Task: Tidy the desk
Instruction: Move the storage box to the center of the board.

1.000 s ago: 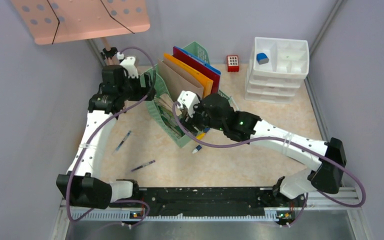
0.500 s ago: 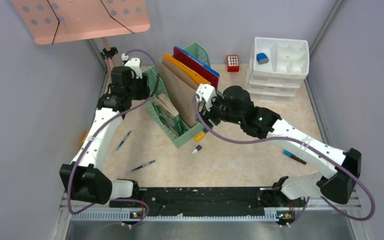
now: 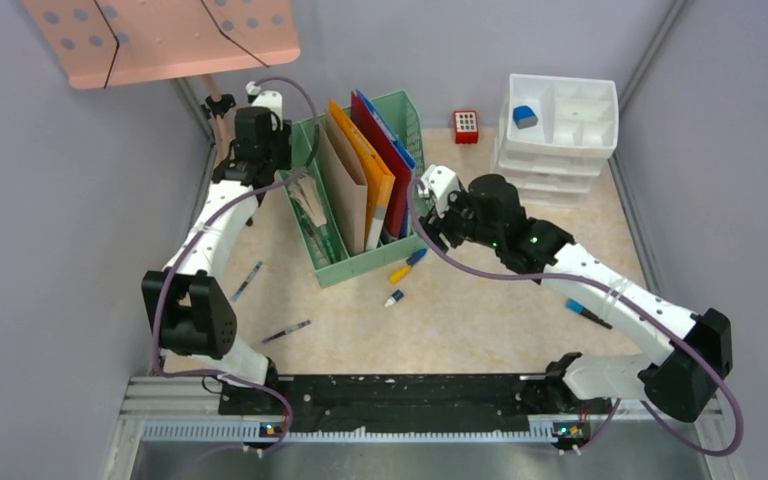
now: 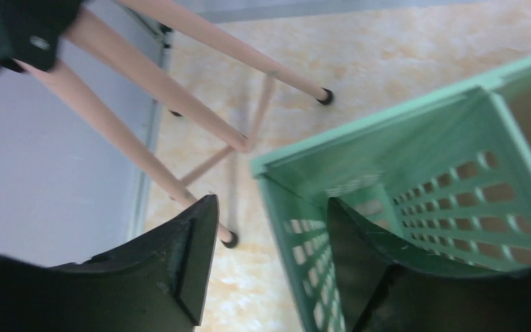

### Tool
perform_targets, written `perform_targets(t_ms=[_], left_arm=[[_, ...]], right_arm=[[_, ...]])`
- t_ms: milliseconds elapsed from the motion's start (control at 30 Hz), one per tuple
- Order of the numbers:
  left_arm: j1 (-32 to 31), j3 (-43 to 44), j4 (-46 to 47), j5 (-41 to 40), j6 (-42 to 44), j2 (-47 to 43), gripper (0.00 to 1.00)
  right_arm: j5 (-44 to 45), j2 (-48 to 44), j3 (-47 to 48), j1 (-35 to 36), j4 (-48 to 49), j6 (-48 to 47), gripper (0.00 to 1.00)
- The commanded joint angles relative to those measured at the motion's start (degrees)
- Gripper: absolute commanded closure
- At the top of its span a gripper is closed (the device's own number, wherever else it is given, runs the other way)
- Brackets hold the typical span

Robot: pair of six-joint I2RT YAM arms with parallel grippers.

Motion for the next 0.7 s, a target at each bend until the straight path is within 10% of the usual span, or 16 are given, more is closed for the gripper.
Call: perform_targets(t_ms=[0, 333, 667], left_arm=[[1.6, 4.4, 9.0, -7.0, 4.9, 1.2, 0.31], [2.0, 0.9, 3.1, -0.2, 3.4, -5.9, 0.02], [2.0, -18.8, -4.8, 13.7, 9.0, -33.0, 0.01]], right_arm=[[2.6, -2.2, -2.5, -4.6, 4.9, 2.8, 0.32], [0.9, -0.3, -9.2, -11.6, 9.2, 6.1, 0.32], [-2.2, 8.0, -7.9, -15.4, 12.4, 7.2, 0.32]])
